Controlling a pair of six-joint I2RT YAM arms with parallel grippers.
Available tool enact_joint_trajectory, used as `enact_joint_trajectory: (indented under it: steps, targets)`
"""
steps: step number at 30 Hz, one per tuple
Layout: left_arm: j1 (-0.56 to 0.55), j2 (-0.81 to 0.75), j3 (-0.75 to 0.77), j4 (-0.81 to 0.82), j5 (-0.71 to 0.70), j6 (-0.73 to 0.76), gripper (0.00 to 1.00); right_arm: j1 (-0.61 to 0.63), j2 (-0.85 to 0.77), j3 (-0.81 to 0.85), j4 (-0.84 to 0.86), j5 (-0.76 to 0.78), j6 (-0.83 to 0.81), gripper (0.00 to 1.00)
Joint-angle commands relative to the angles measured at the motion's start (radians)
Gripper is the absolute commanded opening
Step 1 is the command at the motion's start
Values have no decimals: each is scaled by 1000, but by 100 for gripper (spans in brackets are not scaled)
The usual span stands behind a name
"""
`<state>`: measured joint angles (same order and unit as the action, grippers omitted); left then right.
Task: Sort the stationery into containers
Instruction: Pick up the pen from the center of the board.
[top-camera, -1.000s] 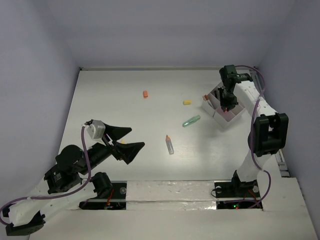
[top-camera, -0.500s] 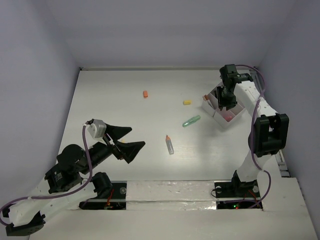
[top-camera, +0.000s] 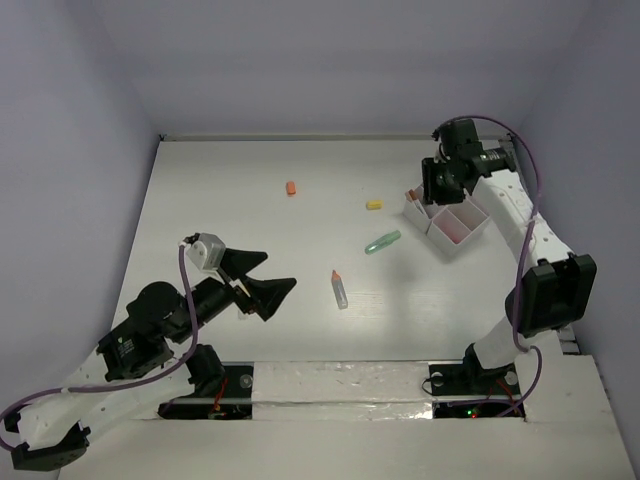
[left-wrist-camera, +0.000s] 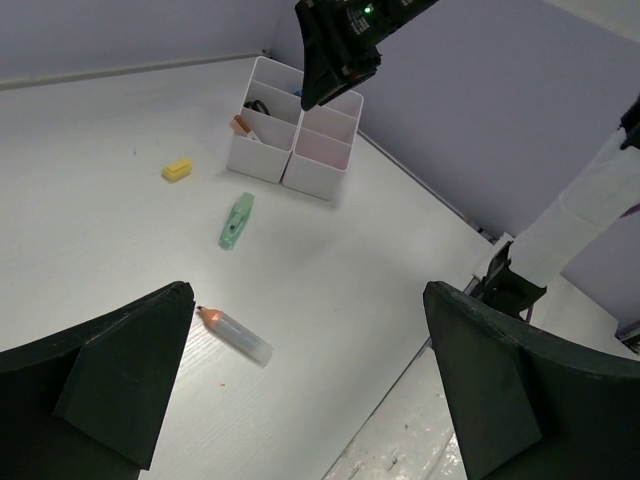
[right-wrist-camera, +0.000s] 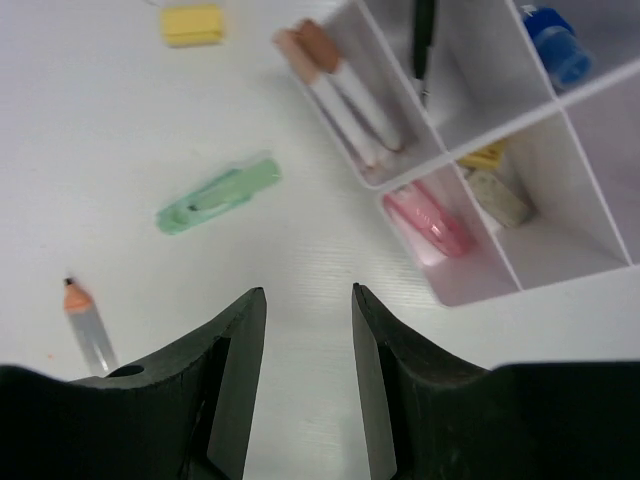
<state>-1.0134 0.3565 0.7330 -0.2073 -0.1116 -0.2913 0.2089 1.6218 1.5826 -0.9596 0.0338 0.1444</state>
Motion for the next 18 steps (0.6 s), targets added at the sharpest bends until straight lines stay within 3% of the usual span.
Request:
enact_joint_trajectory:
  steps: [1,7,14,18]
  targets:
    - [13,21,2,34,-31,12,99,96,-62,13,110,-74,23,46]
    - [22,67,3,31,-71,1,99,231,-86,-100,235,-90,47,46]
    - [22,116,6,37,-111,-26,98,265,-137,-307,399,-169,76,46]
    - [22,168,3,71,-93,-55,94,265,-90,-380,459,-157,95,45]
